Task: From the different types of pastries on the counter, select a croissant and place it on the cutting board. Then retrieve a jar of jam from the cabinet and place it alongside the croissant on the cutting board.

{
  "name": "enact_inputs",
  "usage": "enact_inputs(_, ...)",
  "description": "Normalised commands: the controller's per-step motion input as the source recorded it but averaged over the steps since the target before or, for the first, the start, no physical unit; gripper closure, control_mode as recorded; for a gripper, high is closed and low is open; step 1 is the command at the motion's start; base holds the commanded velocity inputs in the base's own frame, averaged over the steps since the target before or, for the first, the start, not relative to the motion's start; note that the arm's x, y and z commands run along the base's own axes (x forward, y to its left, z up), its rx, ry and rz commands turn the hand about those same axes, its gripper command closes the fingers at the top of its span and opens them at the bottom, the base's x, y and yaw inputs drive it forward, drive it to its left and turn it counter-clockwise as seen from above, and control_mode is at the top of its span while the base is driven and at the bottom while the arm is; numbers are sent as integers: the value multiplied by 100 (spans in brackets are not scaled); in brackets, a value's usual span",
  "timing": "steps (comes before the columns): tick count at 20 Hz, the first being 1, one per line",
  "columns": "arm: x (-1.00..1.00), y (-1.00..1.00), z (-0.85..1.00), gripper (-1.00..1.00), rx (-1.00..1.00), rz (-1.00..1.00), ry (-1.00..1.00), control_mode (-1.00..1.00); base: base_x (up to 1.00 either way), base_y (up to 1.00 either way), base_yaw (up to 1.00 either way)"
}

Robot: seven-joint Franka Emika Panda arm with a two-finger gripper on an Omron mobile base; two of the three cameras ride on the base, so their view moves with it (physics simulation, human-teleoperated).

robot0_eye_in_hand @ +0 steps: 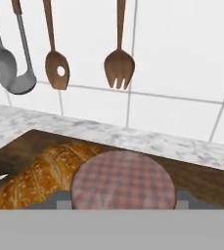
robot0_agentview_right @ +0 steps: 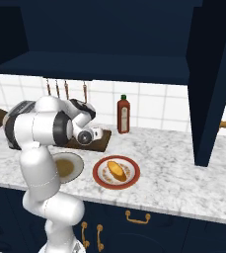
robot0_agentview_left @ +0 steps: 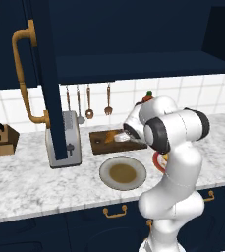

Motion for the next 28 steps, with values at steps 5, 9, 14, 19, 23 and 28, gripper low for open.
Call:
enact_inputs(5, 72, 8, -40, 100, 0, 0, -12, -100, 0, 0, 0)
enact_inputs(9, 43, 8, -24, 100, 0, 0, -8, -100, 0, 0, 0)
enact_inputs(14, 0, 0, -37, 100, 0, 0, 5, -100, 0, 0, 0)
enact_inputs(19, 10, 0, -91, 100, 0, 7, 4, -100, 0, 0, 0)
enact_inputs(23, 0, 0, -49, 100, 0, 2, 3, -100, 0, 0, 0)
enact_inputs(28, -39, 1, -100, 100, 0, 0, 14, -100, 0, 0, 0)
